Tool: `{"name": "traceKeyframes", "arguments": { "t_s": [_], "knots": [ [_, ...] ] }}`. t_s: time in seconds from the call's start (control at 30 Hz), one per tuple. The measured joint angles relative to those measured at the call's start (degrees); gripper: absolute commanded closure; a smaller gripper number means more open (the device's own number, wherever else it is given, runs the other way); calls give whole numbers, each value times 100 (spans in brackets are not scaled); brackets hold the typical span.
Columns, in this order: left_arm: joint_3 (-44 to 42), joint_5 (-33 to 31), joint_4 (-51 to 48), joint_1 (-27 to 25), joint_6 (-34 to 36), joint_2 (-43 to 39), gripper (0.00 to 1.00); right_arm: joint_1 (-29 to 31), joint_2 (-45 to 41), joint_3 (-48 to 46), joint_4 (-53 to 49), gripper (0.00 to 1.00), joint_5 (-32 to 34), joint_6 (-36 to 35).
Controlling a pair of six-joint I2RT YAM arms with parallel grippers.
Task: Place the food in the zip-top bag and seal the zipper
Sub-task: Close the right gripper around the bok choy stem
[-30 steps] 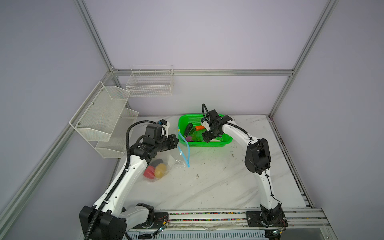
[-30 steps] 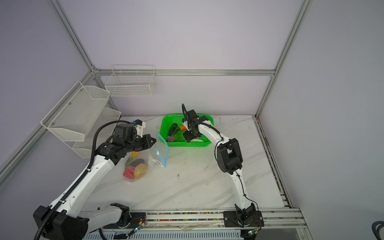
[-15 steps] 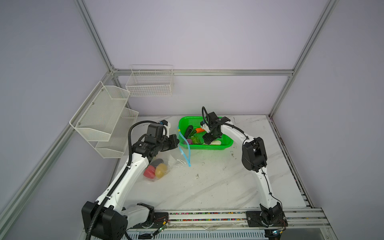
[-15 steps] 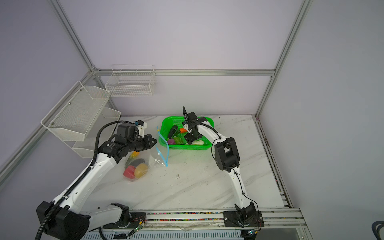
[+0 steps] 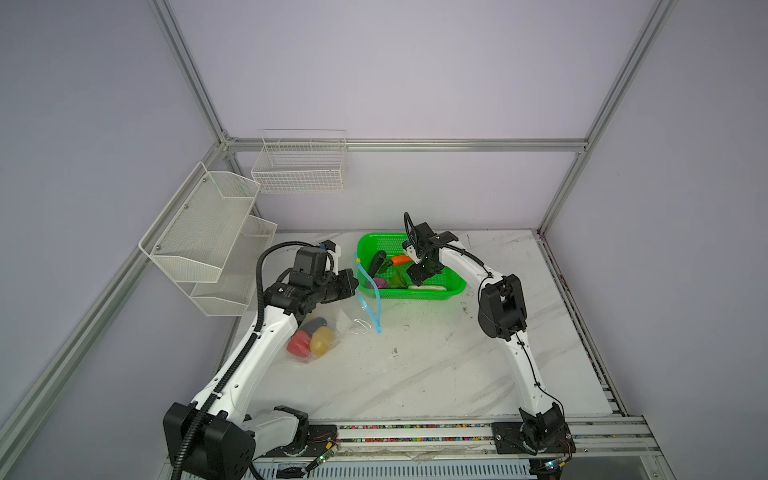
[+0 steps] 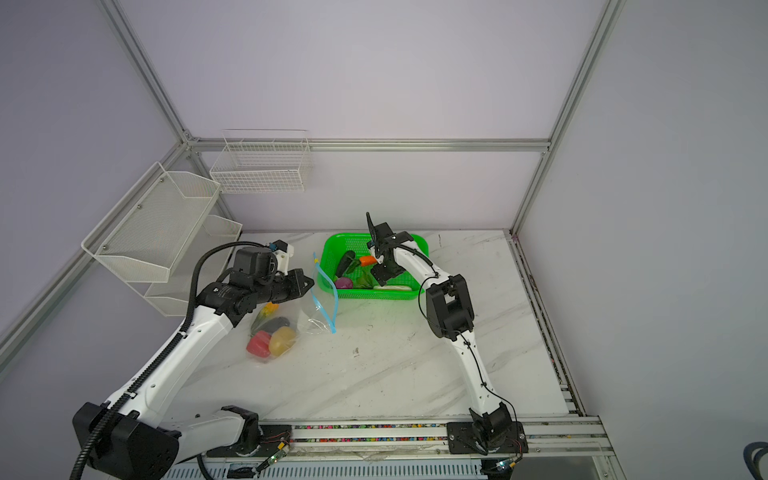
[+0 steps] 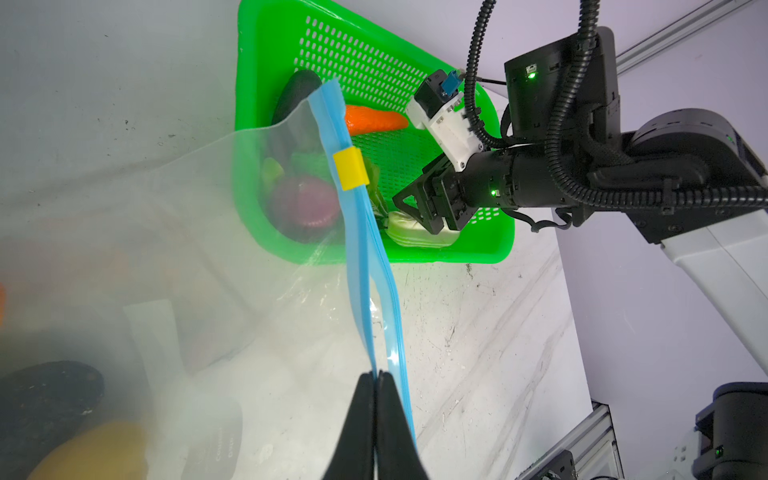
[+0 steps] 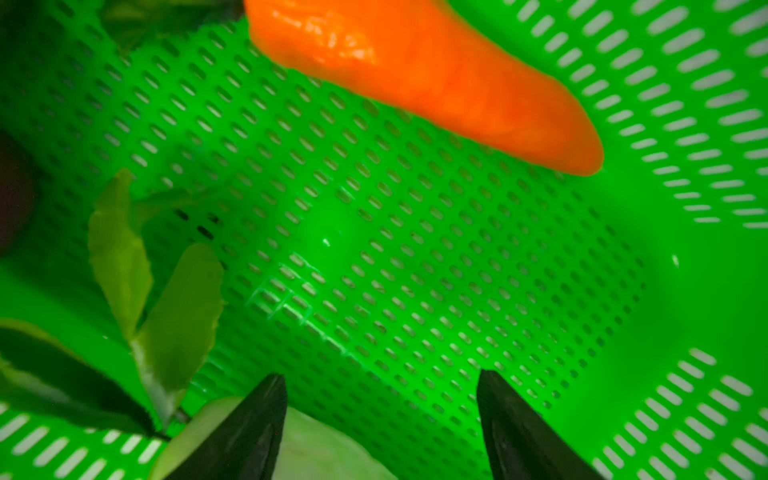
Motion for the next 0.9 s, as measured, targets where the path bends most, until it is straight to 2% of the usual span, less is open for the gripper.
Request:
{"name": "traceKeyframes", "arguments": {
  "t_s": [0.17, 0.27, 0.4, 0.5, 0.6, 0.77, 0.9],
  "knots": [
    [0, 0, 0, 0, 0, 0, 100, -195, 17, 693, -197, 25, -133, -9],
    [0, 2, 0, 0, 0, 0, 100, -313, -131, 780, -219, 34, -496, -201],
    [0, 2, 0, 0, 0, 0, 100, -420, -660, 66, -256, 46, -1152, -765],
    [0, 2, -2, 0, 0, 0, 100, -402, -997, -509, -308, 47, -1561, -1137],
    [0, 4, -2, 0, -2, 0, 100, -391, -1032, -671, -363, 45, -1786, -1377],
    [0, 2, -2, 0, -2, 0, 100, -328, -1032, -914, -361, 37, -1891, -1582],
    [0, 2, -2, 0, -4, -2, 100, -264, -1001, -1034, -356, 35, -1836, -1637]
  ]
}}
